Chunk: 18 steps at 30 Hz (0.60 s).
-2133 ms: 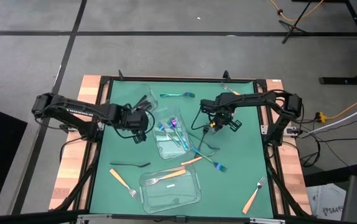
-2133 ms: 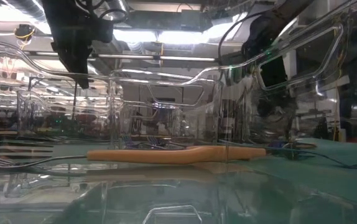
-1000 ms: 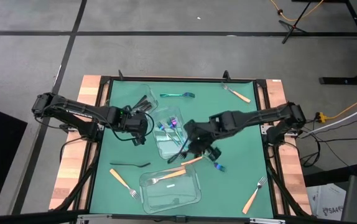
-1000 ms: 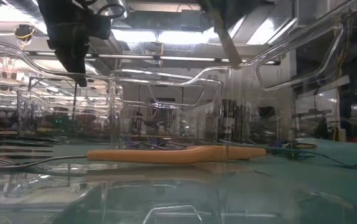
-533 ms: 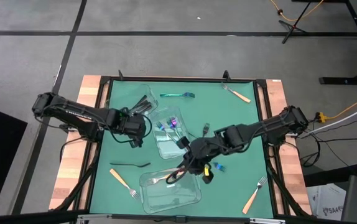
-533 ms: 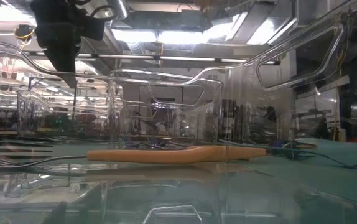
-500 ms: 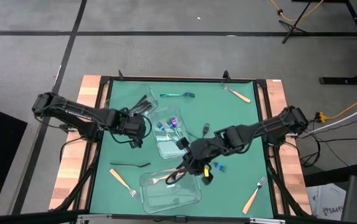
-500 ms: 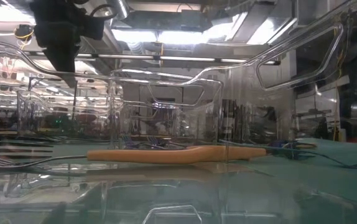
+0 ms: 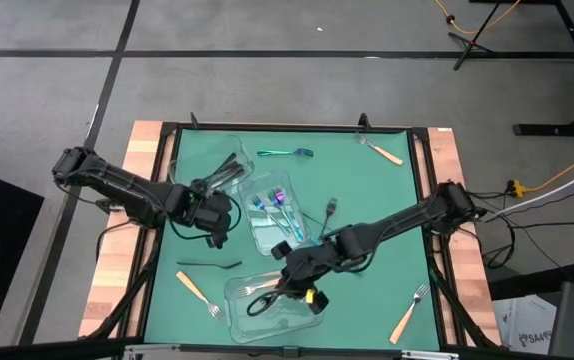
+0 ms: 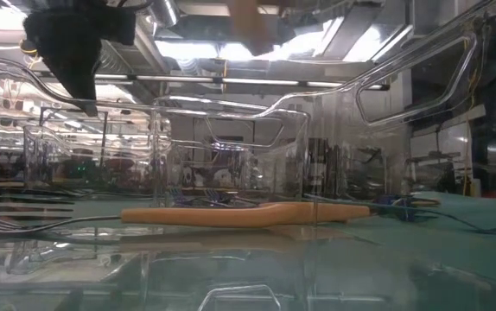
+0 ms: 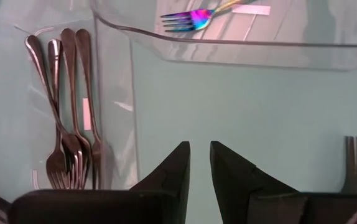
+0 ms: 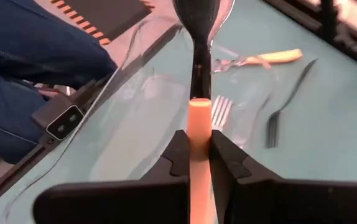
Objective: Sort silverware by color (type)
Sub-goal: Put the yellow fork into the bottom transparent bin
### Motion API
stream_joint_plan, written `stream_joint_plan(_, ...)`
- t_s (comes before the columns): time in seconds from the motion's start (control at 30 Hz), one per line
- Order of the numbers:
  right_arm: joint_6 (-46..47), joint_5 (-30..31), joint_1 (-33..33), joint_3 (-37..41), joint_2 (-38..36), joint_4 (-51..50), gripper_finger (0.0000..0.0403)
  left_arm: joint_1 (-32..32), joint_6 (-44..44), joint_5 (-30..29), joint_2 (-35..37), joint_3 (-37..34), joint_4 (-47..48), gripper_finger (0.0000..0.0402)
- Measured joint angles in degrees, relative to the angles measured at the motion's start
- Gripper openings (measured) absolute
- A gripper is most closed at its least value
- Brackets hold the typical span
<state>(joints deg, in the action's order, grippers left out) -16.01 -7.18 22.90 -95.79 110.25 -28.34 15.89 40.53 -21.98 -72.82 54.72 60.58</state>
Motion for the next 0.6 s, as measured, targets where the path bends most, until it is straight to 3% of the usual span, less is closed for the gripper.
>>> stream_joint_plan(0.6, 0.5, -0.1, 0.0, 0.0, 10.3, -2.8, 0.0014, 3.1, 0.0, 0.0, 0.0, 0.0, -0.2, 0.0057)
